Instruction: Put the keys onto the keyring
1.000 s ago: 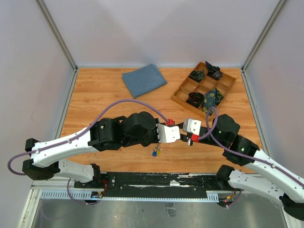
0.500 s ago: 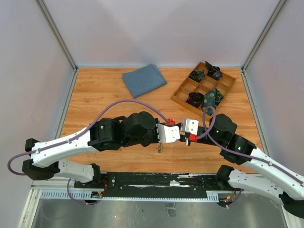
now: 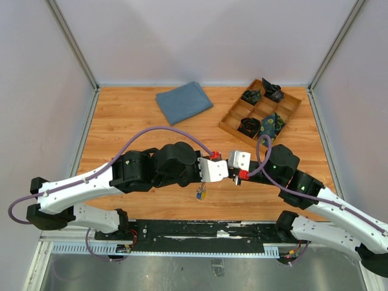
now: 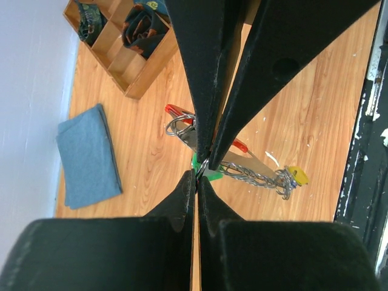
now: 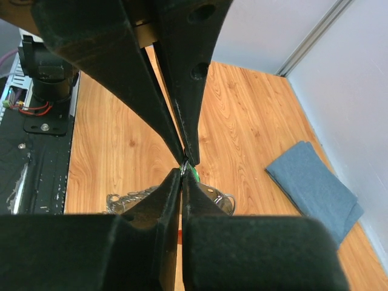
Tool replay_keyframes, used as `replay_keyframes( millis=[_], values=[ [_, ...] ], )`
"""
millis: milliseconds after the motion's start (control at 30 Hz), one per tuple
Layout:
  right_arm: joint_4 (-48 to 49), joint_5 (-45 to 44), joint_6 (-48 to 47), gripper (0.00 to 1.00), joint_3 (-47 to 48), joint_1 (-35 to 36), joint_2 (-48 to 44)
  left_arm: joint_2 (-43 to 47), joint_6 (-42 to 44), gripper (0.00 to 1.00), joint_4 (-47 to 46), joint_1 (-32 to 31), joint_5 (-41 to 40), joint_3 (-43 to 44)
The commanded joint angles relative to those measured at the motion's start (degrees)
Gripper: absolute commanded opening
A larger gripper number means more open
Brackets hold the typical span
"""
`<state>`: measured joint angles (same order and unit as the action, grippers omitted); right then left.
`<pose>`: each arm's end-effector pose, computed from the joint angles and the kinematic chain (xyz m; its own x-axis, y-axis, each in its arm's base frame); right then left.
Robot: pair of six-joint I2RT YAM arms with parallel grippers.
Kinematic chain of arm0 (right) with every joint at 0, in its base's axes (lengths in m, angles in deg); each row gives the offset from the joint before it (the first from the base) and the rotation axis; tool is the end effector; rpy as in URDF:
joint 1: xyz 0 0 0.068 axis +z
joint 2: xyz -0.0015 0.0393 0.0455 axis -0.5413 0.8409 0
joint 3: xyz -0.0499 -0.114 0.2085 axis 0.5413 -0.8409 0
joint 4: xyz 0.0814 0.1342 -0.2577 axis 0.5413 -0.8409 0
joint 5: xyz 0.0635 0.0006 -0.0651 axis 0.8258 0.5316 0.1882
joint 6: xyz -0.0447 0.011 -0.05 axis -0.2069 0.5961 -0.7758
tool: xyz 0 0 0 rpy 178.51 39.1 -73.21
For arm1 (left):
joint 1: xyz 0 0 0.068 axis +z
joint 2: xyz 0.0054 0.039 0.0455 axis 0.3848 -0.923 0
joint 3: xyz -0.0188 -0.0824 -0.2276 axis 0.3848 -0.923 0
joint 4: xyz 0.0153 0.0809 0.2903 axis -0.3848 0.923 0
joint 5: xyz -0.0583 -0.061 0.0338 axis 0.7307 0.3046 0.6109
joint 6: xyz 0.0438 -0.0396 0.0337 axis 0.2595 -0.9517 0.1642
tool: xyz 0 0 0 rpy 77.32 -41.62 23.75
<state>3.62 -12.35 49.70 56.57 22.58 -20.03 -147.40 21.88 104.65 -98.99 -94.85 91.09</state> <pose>0.1274 0.2255 0.3537 0.3656 -0.0432 -0.9298 -0.9170 0.1543 -0.3678 0.0886 -0.2984 0.3857 0.2654 0.6813 -0.6821 0.8419 0.1810 0.5084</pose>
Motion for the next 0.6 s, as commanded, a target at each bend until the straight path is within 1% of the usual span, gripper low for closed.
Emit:
replay_keyframes(
  millis=[0, 100, 167, 233, 367, 433, 567],
  values=[
    [2.18, 0.81, 0.20, 0.01, 0.05, 0.81, -0.32, 2.13, 0.61, 0.00, -3.81, -0.37, 0.72, 1.06],
    [2.57, 1.35, 0.16, 0.01, 0.40, 0.82, -1.12, 2.95, 0.66, 0.01, -5.30, -0.37, 1.22, 0.20],
    [2.70, 1.61, 0.03, 0.00, 0.67, 0.81, -1.84, 3.92, 0.61, 0.07, -6.56, -0.38, 2.08, -0.66],
    [2.57, 1.89, -0.04, 0.00, 0.93, 0.81, -2.44, 5.17, 0.54, 0.16, -7.86, -0.37, 3.04, -1.65],
    [1.70, 2.51, 0.03, 0.00, 1.82, 0.82, -2.91, 6.97, 0.40, 0.26, -9.77, -0.37, 4.77, -3.05],
    [1.27, 2.90, 0.11, 0.00, 2.24, 0.81, -3.01, 7.63, 0.35, 0.28, -10.39, -0.37, 5.19, -3.57],
    [0.94, 3.34, 0.12, 0.00, 2.85, 0.81, -3.09, 8.42, 0.39, 0.28, -11.22, -0.37, 6.00, -4.35]
  ],
)
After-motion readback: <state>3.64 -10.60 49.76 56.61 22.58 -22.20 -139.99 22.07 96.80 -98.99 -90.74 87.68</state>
